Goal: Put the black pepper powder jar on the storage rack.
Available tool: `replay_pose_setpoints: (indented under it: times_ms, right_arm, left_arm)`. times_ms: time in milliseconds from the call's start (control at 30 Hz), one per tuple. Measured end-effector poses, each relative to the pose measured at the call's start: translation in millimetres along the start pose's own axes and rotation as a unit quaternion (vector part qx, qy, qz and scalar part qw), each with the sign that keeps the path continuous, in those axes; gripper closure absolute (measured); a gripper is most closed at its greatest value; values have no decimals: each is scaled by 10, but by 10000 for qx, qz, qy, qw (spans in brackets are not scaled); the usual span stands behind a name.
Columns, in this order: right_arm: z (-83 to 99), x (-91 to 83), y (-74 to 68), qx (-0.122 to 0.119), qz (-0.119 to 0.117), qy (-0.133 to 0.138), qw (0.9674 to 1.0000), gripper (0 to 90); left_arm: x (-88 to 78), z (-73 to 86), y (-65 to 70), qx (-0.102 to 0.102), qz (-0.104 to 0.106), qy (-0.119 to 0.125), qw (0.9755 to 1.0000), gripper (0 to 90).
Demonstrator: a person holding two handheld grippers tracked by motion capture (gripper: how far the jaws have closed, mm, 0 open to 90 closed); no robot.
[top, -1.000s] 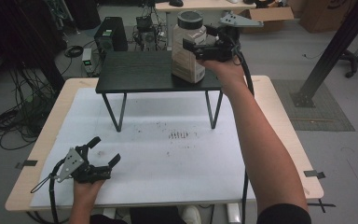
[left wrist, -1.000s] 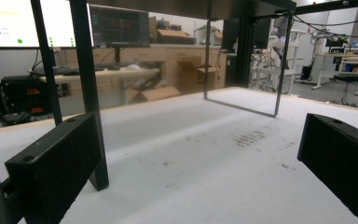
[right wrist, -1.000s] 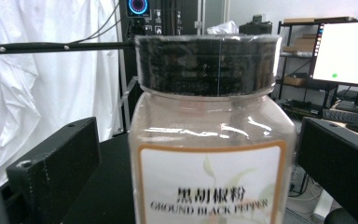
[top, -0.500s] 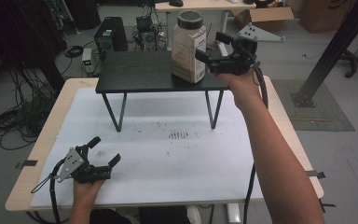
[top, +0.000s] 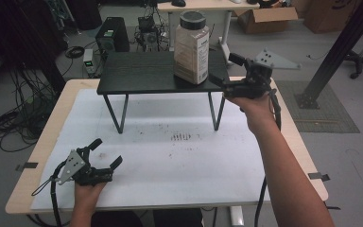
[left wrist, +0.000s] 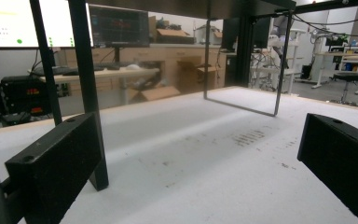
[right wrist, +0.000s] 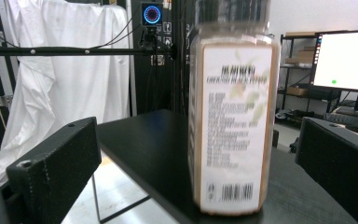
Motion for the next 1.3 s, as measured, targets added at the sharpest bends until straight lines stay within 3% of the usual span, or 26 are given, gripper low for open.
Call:
replay_pose_setpoints:
  times_ms: [300,567,800,1100,1300]
  right_arm:
    - [341,-162,-142,-22,-180,182,9997,0]
    - [760,-201,-302,-41,-326,144,9994,0]
    - [1062,-232,-348,104,-319,173,9993,0]
    - [1286,-253,-409,120,-300,147,9994,0]
    - [1540,-244,-456,243,-292,-31,9993,0]
  left_arm:
    - [-2,0,3,17,-6,14,10000,2]
    - [-2,0,7,35,-12,20,10000,3]
    - [-3,0,6,31,-5,21,10000,3]
    - [-4,-1,6,30,-1,26,10000,2]
    - [-6,-1,8,39,-1,35,10000,3]
Point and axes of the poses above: each handheld gripper's, and its own axes: x roughly forward along the jaws, z roughly out of its underside, y roughly to its right, the point moved 5 cm from there along x, roughly forward along the jaws, and after that the axes turned 4 degrees about -x, right-handed, at the moved point
